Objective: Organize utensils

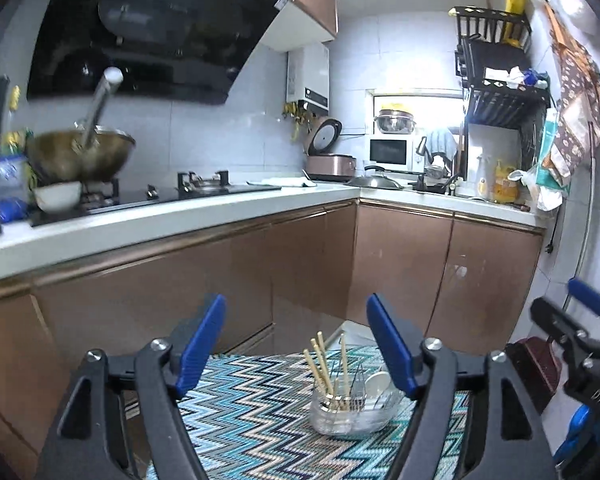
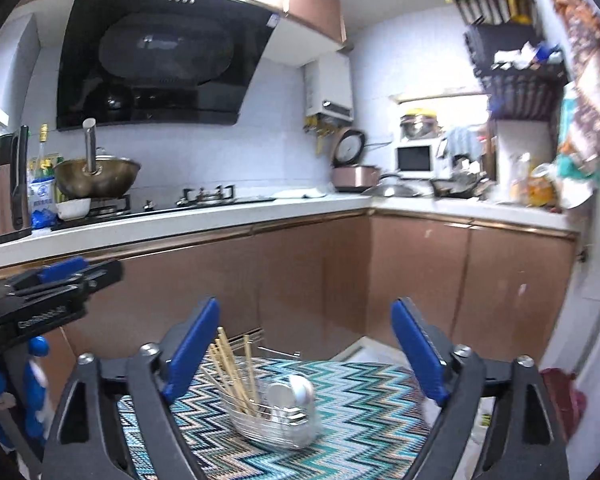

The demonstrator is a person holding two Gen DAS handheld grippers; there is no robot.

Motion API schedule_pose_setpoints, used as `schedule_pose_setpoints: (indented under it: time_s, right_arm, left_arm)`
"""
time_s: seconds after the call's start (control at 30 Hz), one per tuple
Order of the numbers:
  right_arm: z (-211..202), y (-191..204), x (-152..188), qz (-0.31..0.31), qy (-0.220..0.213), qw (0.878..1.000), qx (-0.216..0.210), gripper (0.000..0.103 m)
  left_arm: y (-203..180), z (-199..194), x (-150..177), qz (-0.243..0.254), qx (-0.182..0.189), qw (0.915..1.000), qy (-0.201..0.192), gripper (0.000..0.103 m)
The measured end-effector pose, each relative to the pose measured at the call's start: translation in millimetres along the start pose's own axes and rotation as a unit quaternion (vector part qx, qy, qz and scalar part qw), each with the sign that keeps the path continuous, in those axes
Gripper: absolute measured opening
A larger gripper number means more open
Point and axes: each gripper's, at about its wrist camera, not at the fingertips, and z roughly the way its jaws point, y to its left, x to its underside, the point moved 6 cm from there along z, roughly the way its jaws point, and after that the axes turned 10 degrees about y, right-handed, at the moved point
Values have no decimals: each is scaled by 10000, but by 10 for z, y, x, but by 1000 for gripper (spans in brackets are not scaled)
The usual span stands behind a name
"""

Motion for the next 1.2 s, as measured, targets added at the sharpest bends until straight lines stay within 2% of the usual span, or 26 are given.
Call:
schedule_pose_setpoints:
  time_s: [0.1, 0.37, 0.77, 1.2]
  right_arm:
    - [-285, -46, 48, 51, -106, 9996, 238, 102]
    - [-855, 6, 245, -98, -229, 9978, 613, 103]
    - [-1372, 33, 412, 3, -431, 9966, 705, 103]
    - [-1546, 170, 536, -193, -471, 9955, 804, 103]
  left_arm:
    - [-7, -245, 47, 61, -161, 9998, -119, 73]
    - [-77, -765, 253, 273, -602, 9972, -335, 83]
    - [17, -1355, 463, 248, -586, 9961, -611, 84]
    - [160, -1551, 609, 177, -584, 9964, -591, 84]
